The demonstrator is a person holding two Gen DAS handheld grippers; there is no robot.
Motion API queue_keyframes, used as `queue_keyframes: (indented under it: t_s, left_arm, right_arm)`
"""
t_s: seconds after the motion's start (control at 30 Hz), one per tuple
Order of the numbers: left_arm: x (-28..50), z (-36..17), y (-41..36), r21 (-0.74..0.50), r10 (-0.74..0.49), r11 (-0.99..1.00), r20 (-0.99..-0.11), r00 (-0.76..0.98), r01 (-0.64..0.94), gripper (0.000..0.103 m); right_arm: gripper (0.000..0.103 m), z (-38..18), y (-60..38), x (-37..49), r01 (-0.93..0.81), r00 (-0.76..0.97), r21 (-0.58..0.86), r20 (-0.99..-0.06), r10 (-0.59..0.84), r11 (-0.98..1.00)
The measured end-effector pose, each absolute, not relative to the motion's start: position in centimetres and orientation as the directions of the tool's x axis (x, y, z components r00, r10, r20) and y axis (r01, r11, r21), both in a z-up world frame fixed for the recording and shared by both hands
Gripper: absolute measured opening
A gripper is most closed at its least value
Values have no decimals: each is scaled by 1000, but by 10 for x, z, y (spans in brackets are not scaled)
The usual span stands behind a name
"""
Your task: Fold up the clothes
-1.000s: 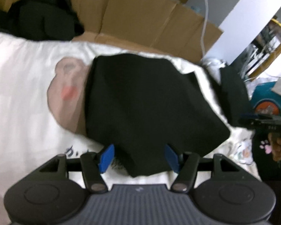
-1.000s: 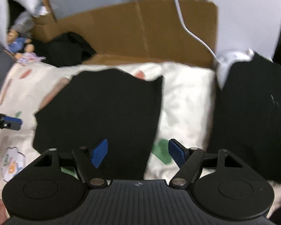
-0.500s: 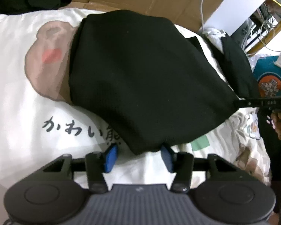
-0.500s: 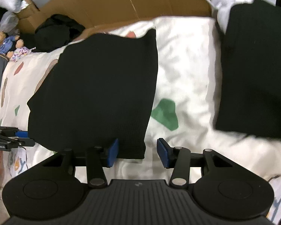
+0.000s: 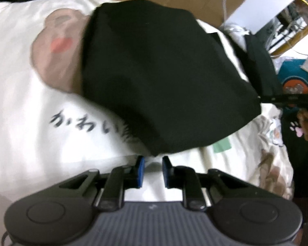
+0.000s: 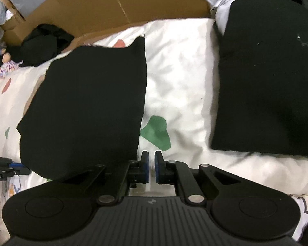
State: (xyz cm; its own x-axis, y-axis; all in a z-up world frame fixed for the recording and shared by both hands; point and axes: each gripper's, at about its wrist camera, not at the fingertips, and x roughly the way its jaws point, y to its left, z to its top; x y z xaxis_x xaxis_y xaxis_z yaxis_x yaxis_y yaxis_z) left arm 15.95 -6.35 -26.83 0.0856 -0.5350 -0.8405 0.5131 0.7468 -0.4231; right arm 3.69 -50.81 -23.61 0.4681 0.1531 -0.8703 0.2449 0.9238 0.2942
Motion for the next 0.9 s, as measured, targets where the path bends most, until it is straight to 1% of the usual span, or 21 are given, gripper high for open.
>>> queue_keyframes:
  t_s: [0.1,0.17,0.23,0.3,0.5,0.6,0.7,0.83,0.9]
  left_arm:
    - [163,-259,-53,-425,-543,756,-832,115,498,20]
    - [167,-250,-48,-428,-554,756,-821,137,495,22]
    - [170,-243,-48,-435,-567,752,-810,151,494,30]
    - [175,-231,-53,-443,-587,744,-790,174,500,34]
    - [171,-214,-96,-399,-616,671,-769,170,625,37]
    - [163,-215,-121,-392,-636,622,-758,145,678,35]
    - [151,-216,-142,-412,-667,541,-741,76,733,35]
    - [146,-230,-153,-390,-626,540,-779,46,746,35]
    - [147,-239,-155,-376,-602,548,-798,41,747,35]
  right_arm:
    - [12,-228,-504,30,236,476,302,-865,161,924]
    - [13,-223,-501,27,216,491,302,-855,164,928]
    - [14,-214,-495,28,173,516,299,-839,172,938]
    - [15,-206,-484,31,102,535,282,-824,187,954]
    - [17,-199,-447,57,-33,541,222,-816,204,974]
    - [18,-201,-434,69,-71,541,207,-814,212,976]
    - [18,-206,-412,78,-144,534,195,-810,242,970]
    - [19,-214,-394,78,-203,509,195,-816,273,960]
    - [26,-220,-385,77,-226,495,184,-824,276,957]
